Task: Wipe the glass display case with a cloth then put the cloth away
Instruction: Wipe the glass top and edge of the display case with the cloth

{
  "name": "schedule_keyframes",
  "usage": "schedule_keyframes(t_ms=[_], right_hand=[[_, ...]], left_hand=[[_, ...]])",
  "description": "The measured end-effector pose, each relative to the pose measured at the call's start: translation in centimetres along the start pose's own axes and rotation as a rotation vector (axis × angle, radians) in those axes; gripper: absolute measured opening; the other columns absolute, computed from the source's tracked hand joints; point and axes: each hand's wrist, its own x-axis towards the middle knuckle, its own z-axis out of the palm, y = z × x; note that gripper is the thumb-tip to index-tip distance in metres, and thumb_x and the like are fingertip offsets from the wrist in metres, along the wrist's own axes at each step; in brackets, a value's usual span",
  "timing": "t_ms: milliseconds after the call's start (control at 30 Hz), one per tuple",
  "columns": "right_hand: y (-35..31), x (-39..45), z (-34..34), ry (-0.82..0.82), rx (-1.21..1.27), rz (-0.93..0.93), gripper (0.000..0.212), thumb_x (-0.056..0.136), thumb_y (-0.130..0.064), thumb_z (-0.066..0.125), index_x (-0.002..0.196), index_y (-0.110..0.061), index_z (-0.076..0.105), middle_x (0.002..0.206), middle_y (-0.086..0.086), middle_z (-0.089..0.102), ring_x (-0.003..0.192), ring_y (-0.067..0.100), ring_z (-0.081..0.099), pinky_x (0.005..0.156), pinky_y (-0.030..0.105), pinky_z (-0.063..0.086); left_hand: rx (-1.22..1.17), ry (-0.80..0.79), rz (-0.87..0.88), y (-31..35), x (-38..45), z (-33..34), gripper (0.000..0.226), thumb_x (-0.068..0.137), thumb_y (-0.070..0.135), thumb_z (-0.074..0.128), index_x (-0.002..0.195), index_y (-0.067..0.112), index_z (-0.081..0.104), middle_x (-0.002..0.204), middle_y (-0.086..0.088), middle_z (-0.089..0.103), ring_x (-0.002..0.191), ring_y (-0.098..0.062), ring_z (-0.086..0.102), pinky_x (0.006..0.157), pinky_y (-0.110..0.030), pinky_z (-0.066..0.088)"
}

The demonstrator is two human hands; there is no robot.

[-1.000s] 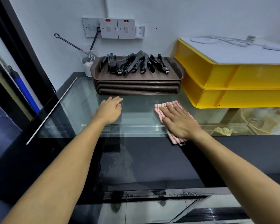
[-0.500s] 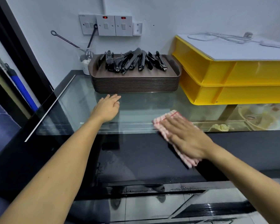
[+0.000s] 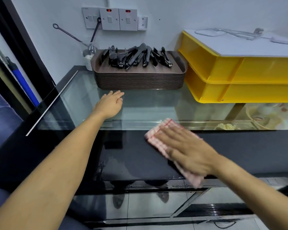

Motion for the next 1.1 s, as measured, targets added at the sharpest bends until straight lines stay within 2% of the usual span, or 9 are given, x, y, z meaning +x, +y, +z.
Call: schedule_keyframes(t_ms=[100, 200, 333, 433, 633, 767, 867, 967, 1100], right_hand=[[3.0, 4.0, -0.2, 0.045, -0.001, 0.168, 0.076, 0.092, -0.063, -0.006, 0.164, -0.040, -0.001, 0.174, -0.009, -0.009, 0.158, 0.007, -0.019, 0.129, 0.035, -0.011], [-0.1, 8.7, -0.3, 0.055, 0.022, 0.206, 0.068, 0.103, -0.055, 0.009, 0.167, -0.032, 0.003, 0.175, 0.001, -0.007, 0.161, 0.019, -0.011, 0.129, 0.038, -0.011], [-7.7, 6.1, 0.9, 0.021, 0.022, -0.108, 0.065, 0.105, -0.056, 0.004, 0.166, -0.034, -0.004, 0.173, -0.003, -0.015, 0.159, 0.018, -0.021, 0.129, 0.039, -0.015], [-6.5, 0.4, 0.7, -0.016, 0.094, -0.278, 0.054, 0.111, -0.053, 0.013, 0.163, -0.047, 0.001, 0.172, -0.015, -0.014, 0.156, 0.004, -0.023, 0.126, 0.030, -0.019], [5.8, 0.5, -0.9, 0.010, 0.010, 0.165, 0.064, 0.093, -0.071, -0.005, 0.154, -0.055, -0.008, 0.169, -0.020, -0.014, 0.155, 0.000, -0.021, 0.123, 0.020, -0.020], [4.0, 8.1, -0.5, 0.058, 0.011, 0.248, 0.086, 0.085, -0.066, -0.007, 0.165, -0.036, 0.000, 0.175, -0.002, -0.007, 0.160, 0.014, -0.014, 0.129, 0.035, -0.011], [-1.7, 11.4, -0.2, 0.052, 0.020, 0.146, 0.074, 0.099, -0.059, 0.003, 0.167, -0.029, 0.004, 0.175, 0.004, -0.005, 0.161, 0.021, -0.010, 0.129, 0.038, -0.010], [-6.2, 8.9, 0.4, 0.034, 0.032, -0.060, 0.060, 0.110, -0.052, 0.013, 0.165, -0.036, -0.004, 0.173, -0.003, -0.015, 0.159, 0.016, -0.020, 0.128, 0.037, -0.015], [-4.8, 1.7, 0.4, -0.002, 0.063, -0.182, 0.057, 0.107, -0.059, 0.013, 0.162, -0.052, 0.000, 0.171, -0.018, -0.015, 0.155, 0.002, -0.024, 0.126, 0.029, -0.018]], left_hand=[[0.001, 0.001, -0.004, 0.0, 0.0, 0.1, 0.052, 0.111, 0.027, 0.026, 0.163, 0.024, 0.034, 0.172, 0.004, 0.023, 0.160, -0.026, 0.014, 0.130, -0.042, 0.006], [-0.002, 0.007, -0.002, 0.0, 0.0, 0.1, 0.052, 0.111, 0.027, 0.026, 0.163, 0.024, 0.033, 0.172, 0.003, 0.023, 0.160, -0.027, 0.015, 0.130, -0.042, 0.007], [-0.003, -0.011, -0.002, -0.2, -0.3, -0.1, 0.052, 0.112, 0.029, 0.026, 0.163, 0.025, 0.033, 0.172, 0.005, 0.022, 0.160, -0.025, 0.014, 0.130, -0.041, 0.006], [0.004, -0.011, -0.001, -0.2, -0.2, -0.2, 0.052, 0.112, 0.034, 0.029, 0.163, 0.027, 0.032, 0.172, 0.006, 0.022, 0.160, -0.023, 0.014, 0.130, -0.040, 0.006], [0.005, -0.011, -0.001, 0.0, -0.3, -0.1, 0.053, 0.111, 0.036, 0.030, 0.163, 0.026, 0.033, 0.172, 0.006, 0.022, 0.160, -0.024, 0.014, 0.130, -0.041, 0.007], [0.012, -0.006, 0.001, 0.2, -0.4, -0.2, 0.053, 0.111, 0.036, 0.030, 0.163, 0.026, 0.033, 0.172, 0.005, 0.023, 0.160, -0.025, 0.014, 0.130, -0.042, 0.007], [0.012, -0.022, 0.007, 0.1, -0.4, -0.4, 0.053, 0.111, 0.036, 0.031, 0.163, 0.026, 0.033, 0.172, 0.004, 0.022, 0.160, -0.024, 0.013, 0.130, -0.041, 0.006], [0.016, -0.031, -0.001, -0.4, 0.0, -0.5, 0.055, 0.111, 0.041, 0.034, 0.164, 0.025, 0.032, 0.173, 0.001, 0.020, 0.160, -0.024, 0.013, 0.130, -0.041, 0.007], [0.030, 0.077, -0.137, -0.6, -0.1, -0.3, 0.070, 0.103, 0.053, 0.035, 0.163, 0.017, 0.034, 0.170, -0.002, 0.028, 0.156, -0.027, 0.024, 0.127, -0.044, 0.020]])
